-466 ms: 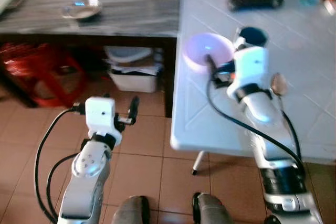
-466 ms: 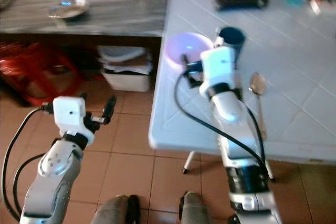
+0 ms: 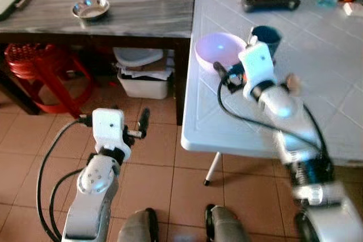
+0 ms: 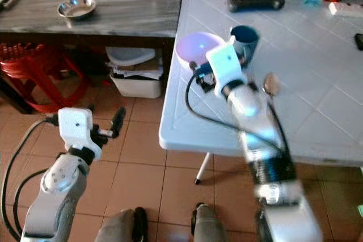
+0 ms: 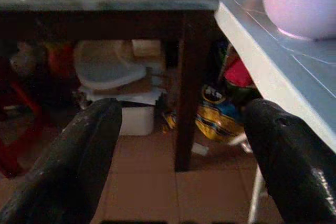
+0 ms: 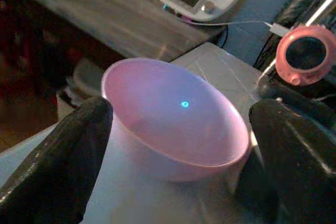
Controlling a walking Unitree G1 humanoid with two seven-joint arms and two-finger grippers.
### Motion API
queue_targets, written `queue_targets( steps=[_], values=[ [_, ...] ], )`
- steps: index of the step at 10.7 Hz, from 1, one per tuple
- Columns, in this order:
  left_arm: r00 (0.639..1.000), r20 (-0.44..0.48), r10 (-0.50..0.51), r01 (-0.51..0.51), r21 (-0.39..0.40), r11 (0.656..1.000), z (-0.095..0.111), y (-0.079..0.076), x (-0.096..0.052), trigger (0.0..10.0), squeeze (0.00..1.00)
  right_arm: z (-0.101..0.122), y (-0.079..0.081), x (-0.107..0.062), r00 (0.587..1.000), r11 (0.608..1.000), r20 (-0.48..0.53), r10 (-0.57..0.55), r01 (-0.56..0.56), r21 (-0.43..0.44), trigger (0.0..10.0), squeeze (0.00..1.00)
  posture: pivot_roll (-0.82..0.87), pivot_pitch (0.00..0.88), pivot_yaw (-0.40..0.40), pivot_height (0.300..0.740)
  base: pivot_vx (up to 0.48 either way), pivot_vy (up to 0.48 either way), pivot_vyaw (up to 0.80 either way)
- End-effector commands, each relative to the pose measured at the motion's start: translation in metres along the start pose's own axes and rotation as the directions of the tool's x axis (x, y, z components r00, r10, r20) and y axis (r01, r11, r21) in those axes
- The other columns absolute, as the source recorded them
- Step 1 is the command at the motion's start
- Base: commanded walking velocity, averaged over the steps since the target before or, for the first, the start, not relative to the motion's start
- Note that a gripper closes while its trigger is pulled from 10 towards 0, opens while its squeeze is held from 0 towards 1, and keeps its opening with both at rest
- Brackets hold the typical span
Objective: Setting the table
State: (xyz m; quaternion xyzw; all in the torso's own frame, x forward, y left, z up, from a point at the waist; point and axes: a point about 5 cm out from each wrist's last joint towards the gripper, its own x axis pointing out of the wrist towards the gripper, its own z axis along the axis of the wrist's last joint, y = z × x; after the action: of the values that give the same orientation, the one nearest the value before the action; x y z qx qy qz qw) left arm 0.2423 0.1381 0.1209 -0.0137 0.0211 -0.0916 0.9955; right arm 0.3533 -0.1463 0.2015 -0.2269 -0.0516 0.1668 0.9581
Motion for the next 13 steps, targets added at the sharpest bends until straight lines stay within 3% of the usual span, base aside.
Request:
queue_targets(
  steps=[1, 4, 7, 10, 11, 12, 13],
  values=[
    [1.0, -0.009, -0.008, 0.008, -0.005, 1.0, 0.001, 0.0, -0.002, 10.0, 0.0, 0.002, 0.003, 0.005, 0.999, 0.999, -0.001, 0.04, -0.04, -0.024, 10.0, 0.0, -0.05, 0.196, 0.045, 0.74, 0.0, 0.0, 0.0],
    [1.0, -0.02, -0.018, 0.018, -0.002, 1.0, 0.001, -0.001, -0.005, 10.0, 0.0, 0.011, 0.011, 0.021, 0.983, 0.982, 0.019, 0.182, -0.181, -0.054, 10.0, 0.0, -0.04, 0.207, 0.051, 0.74, 0.0, 0.0, 0.0],
    [0.999, -0.031, -0.021, 0.021, 0.003, 1.0, 0.001, 0.0, -0.006, 10.0, 0.0, 0.021, 0.016, 0.031, 0.967, 0.966, 0.048, 0.251, -0.247, -0.083, 10.0, 0.0, -0.03, 0.214, 0.054, 0.74, 0.0, 0.0, 0.0],
    [0.998, -0.048, -0.03, 0.03, 0.006, 1.0, -0.001, -0.001, -0.007, 10.0, 0.0, 0.014, 0.014, 0.039, 0.962, 0.96, -0.036, 0.272, -0.274, -0.057, 10.0, 0.0, -0.03, 0.218, 0.055, 0.74, 0.0, 0.0, 0.0],
    [0.998, -0.05, -0.029, 0.03, 0.008, 1.0, -0.001, -0.001, -0.007, 10.0, 0.0, 0.012, 0.017, 0.04, 0.956, 0.955, -0.057, 0.289, -0.292, -0.05, 7.7, 0.0, -0.03, 0.217, 0.054, 0.74, 0.0, 0.0, 0.0],
    [0.998, -0.051, -0.026, 0.027, 0.009, 1.0, -0.001, -0.001, -0.008, 10.0, 0.0, 0.014, 0.018, 0.04, 0.957, 0.957, -0.049, 0.286, -0.288, -0.042, 10.0, 0.0, -0.03, 0.214, 0.051, 0.74, 0.0, 0.0, 0.0],
    [0.998, -0.053, -0.025, 0.025, 0.009, 1.0, -0.001, -0.001, -0.008, 10.0, 0.0, 0.015, 0.017, 0.038, 0.963, 0.964, -0.048, 0.263, -0.265, -0.035, 10.0, 0.0, -0.03, 0.212, 0.051, 0.74, 0.0, 0.0, 0.0]
  ],
)
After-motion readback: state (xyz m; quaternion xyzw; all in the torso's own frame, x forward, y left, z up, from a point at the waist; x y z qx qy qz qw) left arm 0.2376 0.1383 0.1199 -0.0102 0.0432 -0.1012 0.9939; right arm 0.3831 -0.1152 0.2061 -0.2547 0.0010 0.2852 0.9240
